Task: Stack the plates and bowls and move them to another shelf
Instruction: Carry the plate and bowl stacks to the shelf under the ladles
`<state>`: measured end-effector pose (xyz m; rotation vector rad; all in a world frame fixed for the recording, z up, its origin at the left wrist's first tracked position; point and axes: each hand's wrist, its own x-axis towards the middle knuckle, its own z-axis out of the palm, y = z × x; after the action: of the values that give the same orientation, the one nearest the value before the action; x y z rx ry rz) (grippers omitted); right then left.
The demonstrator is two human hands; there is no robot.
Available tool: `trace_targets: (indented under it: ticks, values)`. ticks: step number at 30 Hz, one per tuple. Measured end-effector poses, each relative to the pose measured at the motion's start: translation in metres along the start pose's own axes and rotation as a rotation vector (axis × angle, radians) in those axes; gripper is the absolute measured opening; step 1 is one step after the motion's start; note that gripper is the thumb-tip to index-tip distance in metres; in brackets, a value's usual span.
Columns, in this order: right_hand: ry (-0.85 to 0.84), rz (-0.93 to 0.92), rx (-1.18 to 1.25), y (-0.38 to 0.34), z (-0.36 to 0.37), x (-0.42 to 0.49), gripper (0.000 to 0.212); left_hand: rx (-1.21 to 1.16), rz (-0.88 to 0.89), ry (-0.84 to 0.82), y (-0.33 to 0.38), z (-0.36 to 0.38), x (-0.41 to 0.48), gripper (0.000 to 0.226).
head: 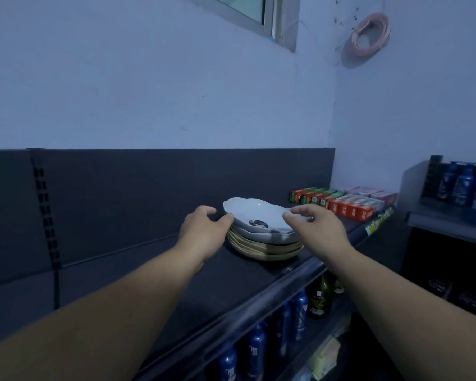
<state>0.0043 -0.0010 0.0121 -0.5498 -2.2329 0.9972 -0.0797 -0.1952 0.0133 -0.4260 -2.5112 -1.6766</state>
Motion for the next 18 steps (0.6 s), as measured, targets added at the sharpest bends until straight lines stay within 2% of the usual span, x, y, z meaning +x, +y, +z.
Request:
trace_targets:
  ticks: [7,11,14,18]
  values:
    - [-0.006,0.057,-0.007,0.032,-0.001,0.062,0.043,-0.017,-0.065,0.023,-0.001,0.032,0.035,0.055]
    - [-0.101,0.067,0.012,0.050,0.004,0.095,0.054,-0.030,-0.099,0.064,-0.001,0.046,0.047,0.054]
    - [-0.231,0.074,0.033,0.058,0.006,0.113,0.063,-0.020,-0.087,0.092,0.004,0.055,0.053,0.050]
    - [-0.379,0.118,0.095,0.064,0.012,0.128,0.071,0.000,-0.083,0.065,0.007,0.066,0.057,0.052]
